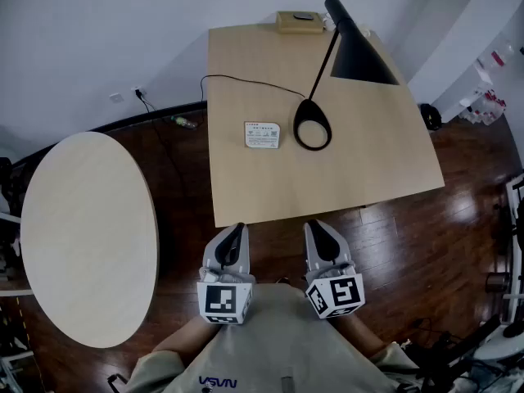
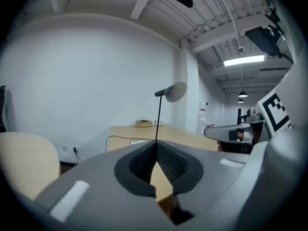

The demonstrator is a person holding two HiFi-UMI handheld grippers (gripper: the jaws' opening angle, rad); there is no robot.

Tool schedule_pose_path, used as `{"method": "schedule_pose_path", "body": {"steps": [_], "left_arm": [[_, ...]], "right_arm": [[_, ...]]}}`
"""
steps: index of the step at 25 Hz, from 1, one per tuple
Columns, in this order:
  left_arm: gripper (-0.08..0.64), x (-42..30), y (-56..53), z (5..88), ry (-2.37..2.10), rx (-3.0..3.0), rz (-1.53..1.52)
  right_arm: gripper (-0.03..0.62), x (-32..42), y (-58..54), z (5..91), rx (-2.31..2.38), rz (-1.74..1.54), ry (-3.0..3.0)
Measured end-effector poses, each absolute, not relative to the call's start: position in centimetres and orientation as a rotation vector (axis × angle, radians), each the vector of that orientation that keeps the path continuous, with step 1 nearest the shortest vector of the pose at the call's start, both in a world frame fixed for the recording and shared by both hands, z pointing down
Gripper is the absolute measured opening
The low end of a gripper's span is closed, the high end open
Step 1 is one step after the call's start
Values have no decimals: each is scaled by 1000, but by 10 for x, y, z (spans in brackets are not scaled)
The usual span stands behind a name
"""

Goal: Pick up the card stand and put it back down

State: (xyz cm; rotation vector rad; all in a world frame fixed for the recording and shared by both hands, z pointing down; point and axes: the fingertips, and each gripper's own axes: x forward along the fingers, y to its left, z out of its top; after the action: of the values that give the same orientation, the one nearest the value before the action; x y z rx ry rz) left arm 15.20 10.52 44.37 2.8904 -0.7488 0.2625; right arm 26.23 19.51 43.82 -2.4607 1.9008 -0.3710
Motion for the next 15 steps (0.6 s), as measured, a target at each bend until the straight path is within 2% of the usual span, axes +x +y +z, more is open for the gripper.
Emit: {"method": "schedule_pose_path", "body": {"steps": [9,11,15], "left_arm": [[8,163,-2,431,-700,2960,202],[44,171,-18,434,-724,2946,181],[44,189,-47,446,-807,2918,214]], "right_arm": [[78,282,101,433,-2486,-325,1889],[89,295,86,441,-2491,-329,1932],[104,335,50,466,-2494,-357,2014]]}}
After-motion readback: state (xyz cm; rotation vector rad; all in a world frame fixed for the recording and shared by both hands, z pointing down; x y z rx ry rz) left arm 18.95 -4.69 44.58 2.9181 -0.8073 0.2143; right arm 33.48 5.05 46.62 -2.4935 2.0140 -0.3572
